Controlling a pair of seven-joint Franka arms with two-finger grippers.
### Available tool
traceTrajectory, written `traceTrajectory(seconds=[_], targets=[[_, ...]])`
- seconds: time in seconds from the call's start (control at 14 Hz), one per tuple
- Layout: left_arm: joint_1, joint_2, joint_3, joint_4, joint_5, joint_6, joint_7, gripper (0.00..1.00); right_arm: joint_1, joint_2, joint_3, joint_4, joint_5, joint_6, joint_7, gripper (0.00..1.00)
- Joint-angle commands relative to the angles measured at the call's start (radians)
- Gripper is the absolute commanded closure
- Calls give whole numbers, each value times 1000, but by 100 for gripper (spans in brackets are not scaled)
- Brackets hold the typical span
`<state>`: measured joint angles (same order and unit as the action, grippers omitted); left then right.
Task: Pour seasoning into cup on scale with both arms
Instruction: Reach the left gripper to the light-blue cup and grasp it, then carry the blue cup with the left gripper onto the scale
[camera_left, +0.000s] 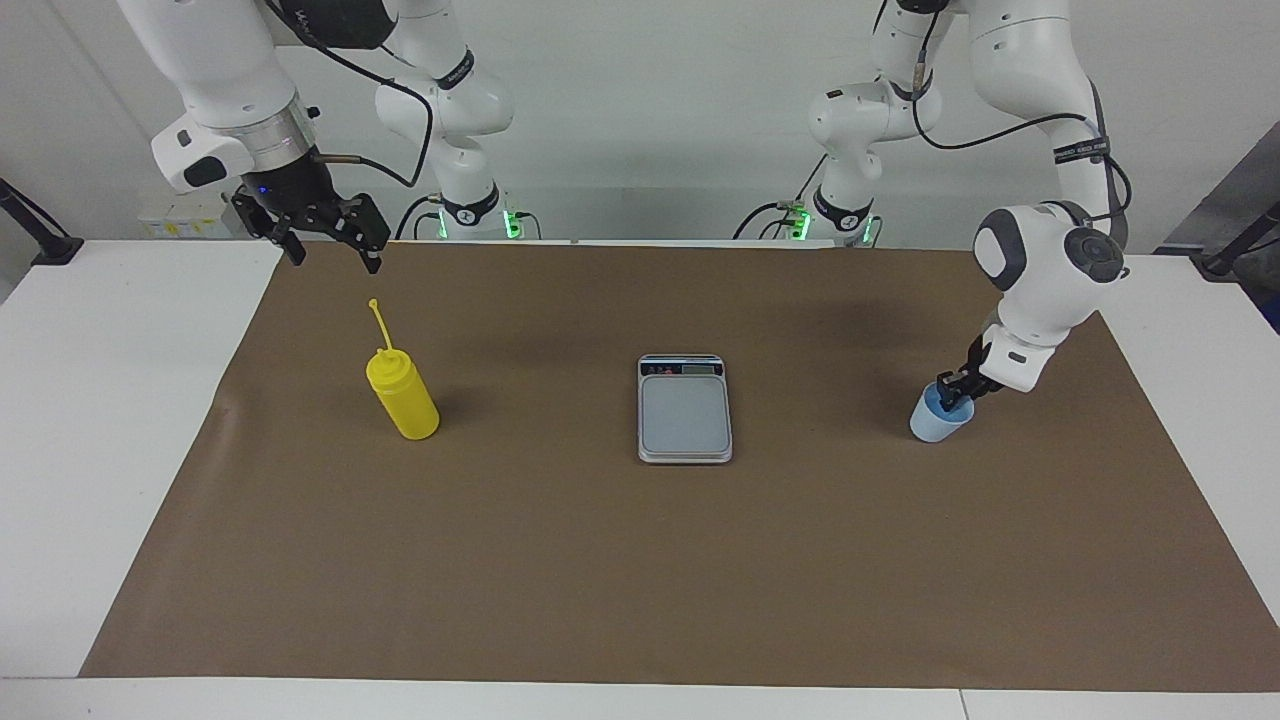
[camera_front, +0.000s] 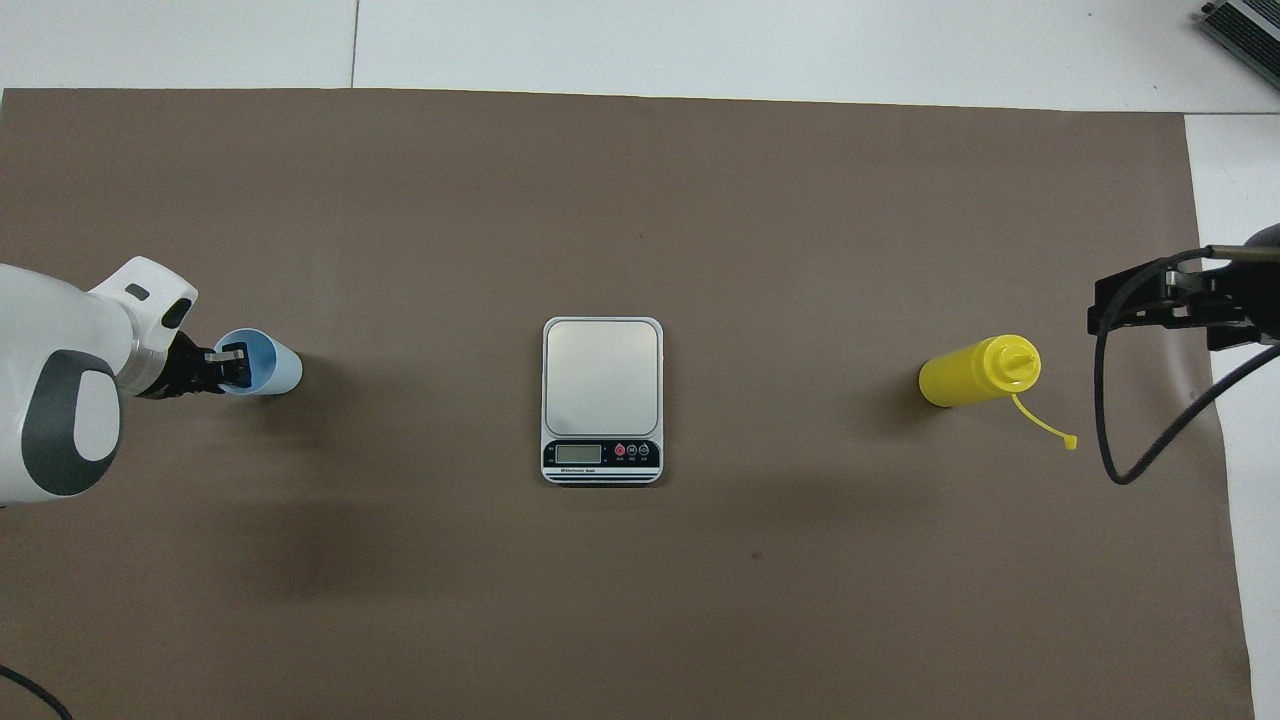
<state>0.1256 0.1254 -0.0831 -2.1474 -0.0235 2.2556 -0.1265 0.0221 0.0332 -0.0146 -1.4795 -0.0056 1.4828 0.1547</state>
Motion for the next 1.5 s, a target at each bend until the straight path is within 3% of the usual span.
traceTrajectory(seconds=[0.0,0.36,0.71,1.43], targets=[[-9,0,5,61,-4,-69,-5,100,-13,-15,4,-16,18,-6,-18,0],[-20,37,2,302,-6,-307,-1,100,-11,-15,4,-16,18,-6,-20,0],[-122,54,2,441,-56,-458,-57,100,-13,-15,4,-16,18,-6,-21,0],[-446,73,2,455,-116,-308,-364,100,-21,-28,4,-42,18,-1,-21,0]])
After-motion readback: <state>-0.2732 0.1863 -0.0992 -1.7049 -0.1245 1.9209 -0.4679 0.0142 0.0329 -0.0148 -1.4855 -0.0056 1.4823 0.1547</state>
